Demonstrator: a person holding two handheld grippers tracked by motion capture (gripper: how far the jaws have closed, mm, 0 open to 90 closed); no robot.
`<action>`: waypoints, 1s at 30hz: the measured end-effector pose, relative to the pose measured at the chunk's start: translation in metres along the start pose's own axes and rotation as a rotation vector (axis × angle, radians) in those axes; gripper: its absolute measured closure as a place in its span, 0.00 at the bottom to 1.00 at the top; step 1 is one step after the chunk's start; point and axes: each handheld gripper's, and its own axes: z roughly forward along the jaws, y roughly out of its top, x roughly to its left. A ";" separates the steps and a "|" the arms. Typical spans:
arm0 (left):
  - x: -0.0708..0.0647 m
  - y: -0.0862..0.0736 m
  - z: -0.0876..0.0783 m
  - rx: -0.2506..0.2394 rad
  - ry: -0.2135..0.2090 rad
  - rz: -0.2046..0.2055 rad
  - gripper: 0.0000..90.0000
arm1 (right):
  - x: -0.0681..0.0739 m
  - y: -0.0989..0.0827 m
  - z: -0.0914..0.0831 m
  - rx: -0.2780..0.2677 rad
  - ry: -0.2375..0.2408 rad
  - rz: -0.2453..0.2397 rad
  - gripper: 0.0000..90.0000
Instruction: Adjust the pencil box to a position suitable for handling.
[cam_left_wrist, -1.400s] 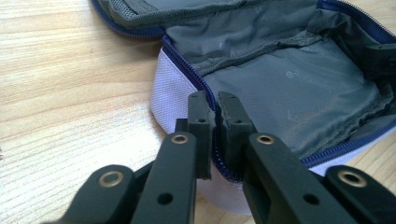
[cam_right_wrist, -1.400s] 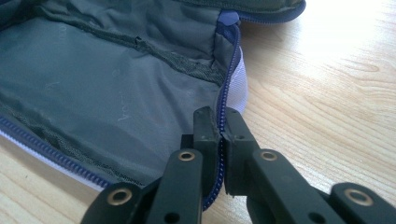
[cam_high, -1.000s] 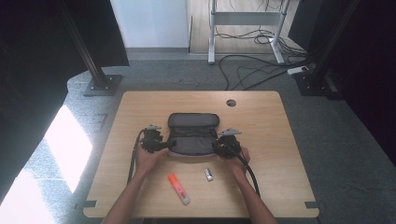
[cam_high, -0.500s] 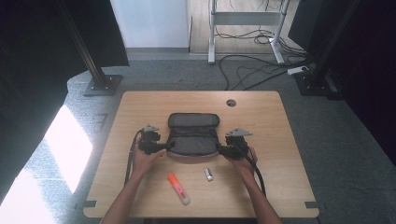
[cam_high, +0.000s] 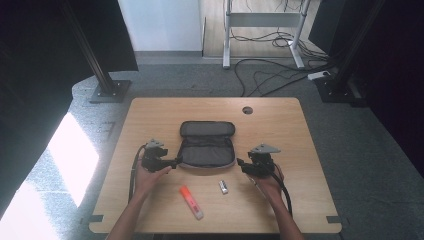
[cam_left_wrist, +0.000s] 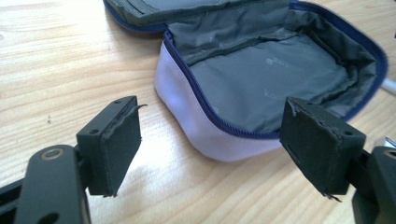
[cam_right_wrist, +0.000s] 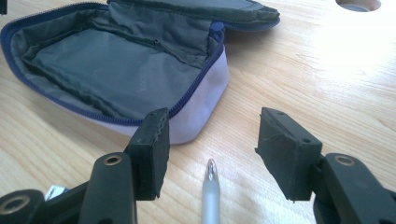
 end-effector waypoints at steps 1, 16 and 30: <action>0.000 0.000 0.000 0.000 0.000 0.000 0.24 | 0.000 -0.001 -0.001 -0.004 -0.001 -0.005 0.48; -0.002 -0.032 -0.022 0.000 -0.012 0.014 0.26 | -0.005 -0.030 -0.023 0.010 -0.021 -0.008 0.48; 0.004 -0.053 -0.034 0.009 -0.012 0.008 0.28 | -0.005 -0.046 -0.031 0.032 -0.020 -0.008 0.48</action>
